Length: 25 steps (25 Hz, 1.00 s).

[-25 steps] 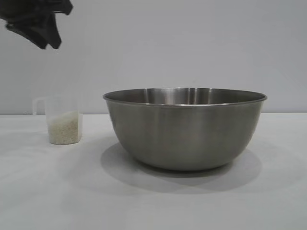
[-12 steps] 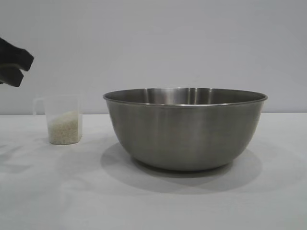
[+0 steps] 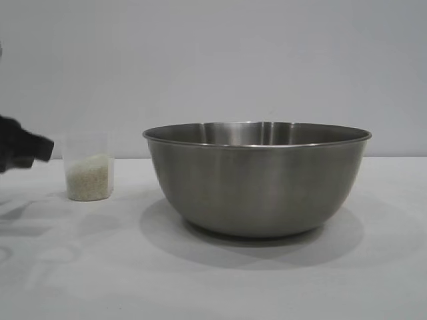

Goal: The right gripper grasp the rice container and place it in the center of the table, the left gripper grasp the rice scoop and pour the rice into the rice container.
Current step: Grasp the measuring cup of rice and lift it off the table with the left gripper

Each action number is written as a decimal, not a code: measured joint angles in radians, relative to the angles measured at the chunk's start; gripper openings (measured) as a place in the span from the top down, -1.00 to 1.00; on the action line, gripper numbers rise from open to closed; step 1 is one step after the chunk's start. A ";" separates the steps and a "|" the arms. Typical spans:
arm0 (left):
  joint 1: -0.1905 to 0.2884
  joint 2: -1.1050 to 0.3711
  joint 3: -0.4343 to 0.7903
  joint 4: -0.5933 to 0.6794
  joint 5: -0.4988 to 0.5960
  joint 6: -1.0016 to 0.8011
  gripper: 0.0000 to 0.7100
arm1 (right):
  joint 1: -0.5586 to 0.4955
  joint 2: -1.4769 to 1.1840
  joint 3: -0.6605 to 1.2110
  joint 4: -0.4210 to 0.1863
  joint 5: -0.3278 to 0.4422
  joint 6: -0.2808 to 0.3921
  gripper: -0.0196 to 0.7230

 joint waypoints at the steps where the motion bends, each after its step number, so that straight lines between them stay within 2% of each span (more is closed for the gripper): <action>1: 0.000 0.007 -0.012 0.000 0.000 0.000 0.51 | 0.000 0.000 0.000 0.000 0.000 0.000 0.15; 8: 0.000 0.075 -0.087 -0.067 0.000 0.000 0.51 | 0.000 0.000 0.000 0.000 0.000 0.002 0.15; 18: 0.000 0.104 -0.196 -0.079 0.000 0.019 0.51 | 0.000 0.000 0.000 -0.002 0.000 0.002 0.15; 22: 0.000 0.104 -0.225 -0.079 0.000 0.034 1.00 | 0.000 0.000 0.000 -0.002 0.000 0.002 0.15; 25: 0.000 0.099 -0.229 -0.077 0.000 0.042 1.00 | 0.000 0.000 0.000 -0.002 0.000 0.002 0.15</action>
